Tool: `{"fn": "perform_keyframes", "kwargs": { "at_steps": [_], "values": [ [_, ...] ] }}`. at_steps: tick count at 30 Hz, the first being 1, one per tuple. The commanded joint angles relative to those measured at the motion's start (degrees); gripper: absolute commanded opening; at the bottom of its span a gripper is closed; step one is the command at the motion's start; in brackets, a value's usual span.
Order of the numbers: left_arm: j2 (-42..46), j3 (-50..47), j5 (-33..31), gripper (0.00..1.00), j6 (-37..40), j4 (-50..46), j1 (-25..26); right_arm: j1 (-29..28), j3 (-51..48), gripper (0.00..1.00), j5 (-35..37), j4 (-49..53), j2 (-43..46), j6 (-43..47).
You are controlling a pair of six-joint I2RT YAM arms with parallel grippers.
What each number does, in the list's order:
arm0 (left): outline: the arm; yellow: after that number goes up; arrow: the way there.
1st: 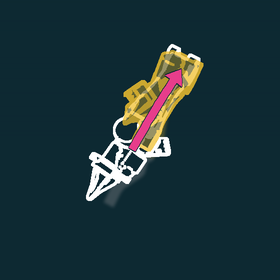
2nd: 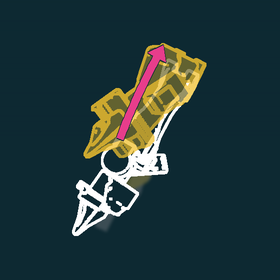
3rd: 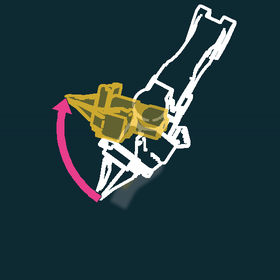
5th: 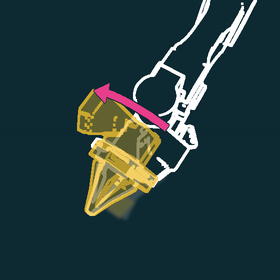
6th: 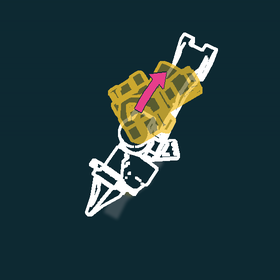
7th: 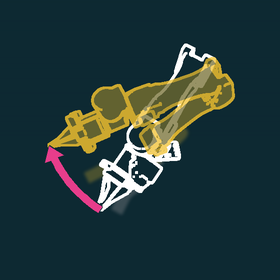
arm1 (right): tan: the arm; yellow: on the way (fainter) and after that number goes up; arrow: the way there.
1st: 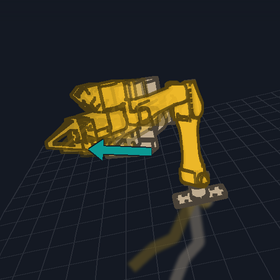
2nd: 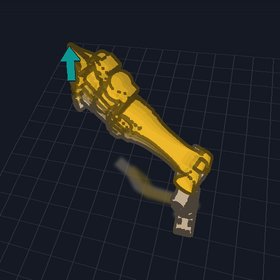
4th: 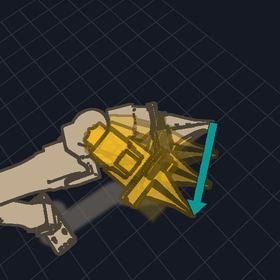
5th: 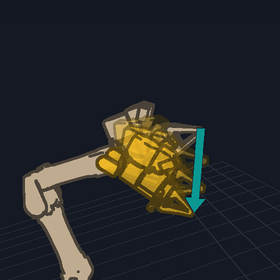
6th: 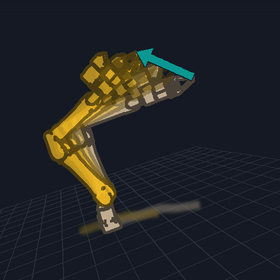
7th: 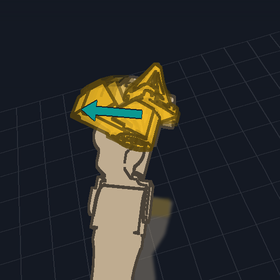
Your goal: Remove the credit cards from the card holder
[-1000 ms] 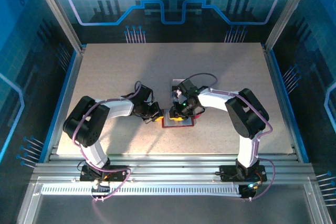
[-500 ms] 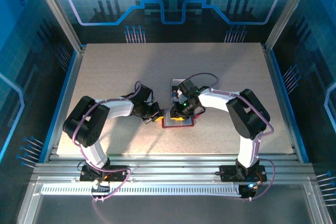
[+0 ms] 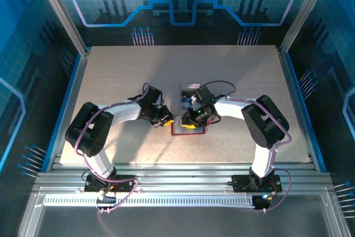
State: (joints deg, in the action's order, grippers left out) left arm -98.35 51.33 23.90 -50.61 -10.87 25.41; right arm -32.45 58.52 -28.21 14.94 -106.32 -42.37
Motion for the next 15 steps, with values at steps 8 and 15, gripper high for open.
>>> {"fn": "perform_keyframes", "kwargs": {
  "at_steps": [8, 15],
  "values": [
    [-1.33, 4.25, 4.99, 0.22, -1.63, -0.17, 1.26, 2.87, -4.87, 0.31, -3.92, -5.8, 1.75, -2.36],
    [-3.99, 5.7, 5.37, 0.31, -2.06, 0.33, 2.62, 4.59, -7.65, 0.31, -7.27, -10.58, 1.7, -3.77]
  ]
}}
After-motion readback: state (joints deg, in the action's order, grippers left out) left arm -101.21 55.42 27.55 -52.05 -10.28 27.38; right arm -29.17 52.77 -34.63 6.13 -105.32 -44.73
